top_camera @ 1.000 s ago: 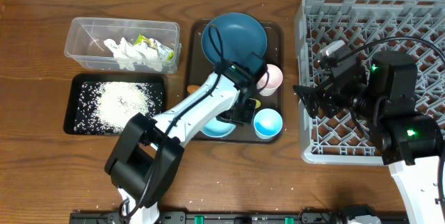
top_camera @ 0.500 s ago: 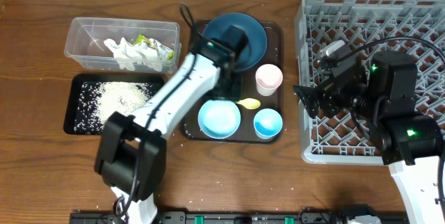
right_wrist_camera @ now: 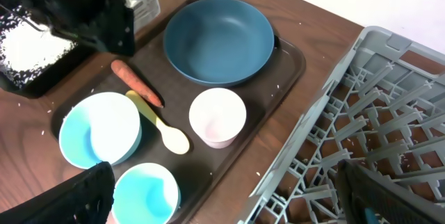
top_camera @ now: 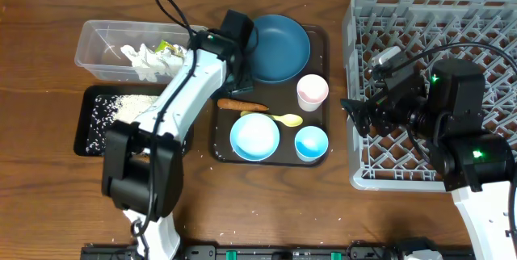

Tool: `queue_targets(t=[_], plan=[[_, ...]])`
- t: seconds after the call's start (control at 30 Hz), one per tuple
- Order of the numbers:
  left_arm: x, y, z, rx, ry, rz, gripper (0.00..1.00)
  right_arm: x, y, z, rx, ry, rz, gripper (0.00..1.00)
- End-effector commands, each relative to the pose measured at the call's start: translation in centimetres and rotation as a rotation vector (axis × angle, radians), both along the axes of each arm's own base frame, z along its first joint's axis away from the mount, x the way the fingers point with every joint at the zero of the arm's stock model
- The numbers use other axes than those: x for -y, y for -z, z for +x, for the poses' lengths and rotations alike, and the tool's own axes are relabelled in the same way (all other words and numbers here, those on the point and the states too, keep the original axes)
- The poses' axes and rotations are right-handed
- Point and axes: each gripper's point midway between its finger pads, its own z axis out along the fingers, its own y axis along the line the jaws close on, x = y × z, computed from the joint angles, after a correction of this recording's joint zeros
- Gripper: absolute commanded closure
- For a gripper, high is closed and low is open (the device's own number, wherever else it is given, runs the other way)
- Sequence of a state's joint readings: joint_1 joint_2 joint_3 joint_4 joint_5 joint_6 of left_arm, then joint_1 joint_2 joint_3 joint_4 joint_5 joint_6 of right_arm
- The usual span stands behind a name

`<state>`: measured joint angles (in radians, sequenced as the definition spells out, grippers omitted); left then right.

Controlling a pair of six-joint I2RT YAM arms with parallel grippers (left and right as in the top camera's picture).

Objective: Sort waste into correct bins and load items into the dishwasher rack
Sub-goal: 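Lower the left gripper onto the carrot and grasp it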

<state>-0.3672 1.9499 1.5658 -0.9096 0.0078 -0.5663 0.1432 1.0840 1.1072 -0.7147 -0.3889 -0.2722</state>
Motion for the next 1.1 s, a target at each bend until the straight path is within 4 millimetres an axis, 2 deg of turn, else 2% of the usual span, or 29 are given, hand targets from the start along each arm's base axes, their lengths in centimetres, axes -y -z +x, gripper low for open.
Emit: queue_targets(t=[0.0,0.13,0.27,0.47,0.67,1.0,1.07], plan=[[-0.7,3.2,-0.7,-0.08,-0.155,0.03,0.46,0.3,-0.9,0.2,0.01,0.015,0.012,0.01],[-0.7,5.0,-1.0,-0.12,-0.253,0.031,0.46,0.3,-0.8,0.1,0.006,0.015,0.011,0.01],[-0.7,5.8,-1.0,-0.133,-0.256,0.037,0.47,0.3,-0.7,0.1,0.003,0.015,0.011,0.01],[-0.6,6.3,-0.8,-0.121,-0.263,0.03,0.48,0.3,-0.7,0.1,0.004,0.015,0.011,0.01],[-0.7,7.3,-1.1,-0.121,-0.271,0.028,0.55,0.3,-0.7,0.1,0.003,0.016,0.01,0.01],[-0.7,7.3,-1.0,-0.117,-0.27,0.027,0.6,0.3,-0.7,0.1,0.001,0.016,0.01,0.01],[-0.7,7.3,-1.0,-0.116,-0.27,0.026,0.63,0.3,-0.7,0.1,0.001,0.016,0.01,0.01]])
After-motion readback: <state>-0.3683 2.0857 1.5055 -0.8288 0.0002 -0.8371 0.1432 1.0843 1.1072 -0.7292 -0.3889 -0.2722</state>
